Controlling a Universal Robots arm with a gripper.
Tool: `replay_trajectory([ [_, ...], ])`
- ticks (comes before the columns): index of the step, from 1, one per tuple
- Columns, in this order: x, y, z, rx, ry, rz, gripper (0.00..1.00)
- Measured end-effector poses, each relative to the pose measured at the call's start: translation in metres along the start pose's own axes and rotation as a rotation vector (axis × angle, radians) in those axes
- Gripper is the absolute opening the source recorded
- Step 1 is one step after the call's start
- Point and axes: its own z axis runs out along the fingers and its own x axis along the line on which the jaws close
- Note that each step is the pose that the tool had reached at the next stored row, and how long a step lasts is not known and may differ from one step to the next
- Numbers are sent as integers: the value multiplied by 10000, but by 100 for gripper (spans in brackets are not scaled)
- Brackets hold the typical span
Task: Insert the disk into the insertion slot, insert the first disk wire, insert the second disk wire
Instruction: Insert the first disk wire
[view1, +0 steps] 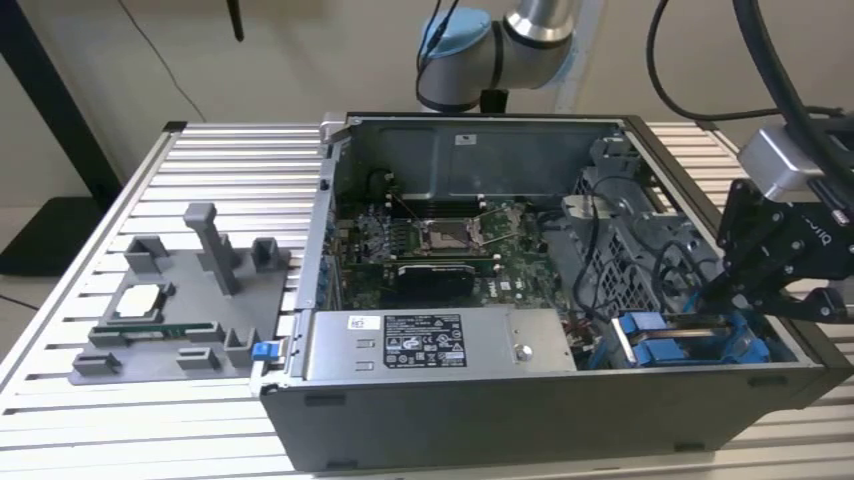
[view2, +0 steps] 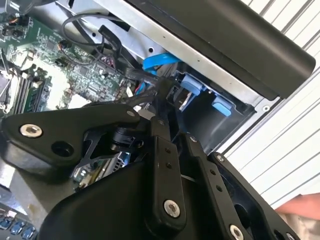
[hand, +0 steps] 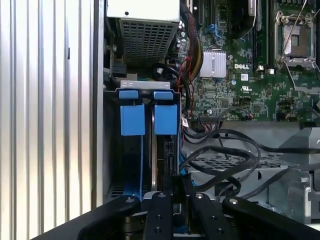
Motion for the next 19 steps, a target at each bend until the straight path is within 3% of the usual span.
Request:
replay_trajectory([
  [19,10,-9,71,5,1,34,0],
])
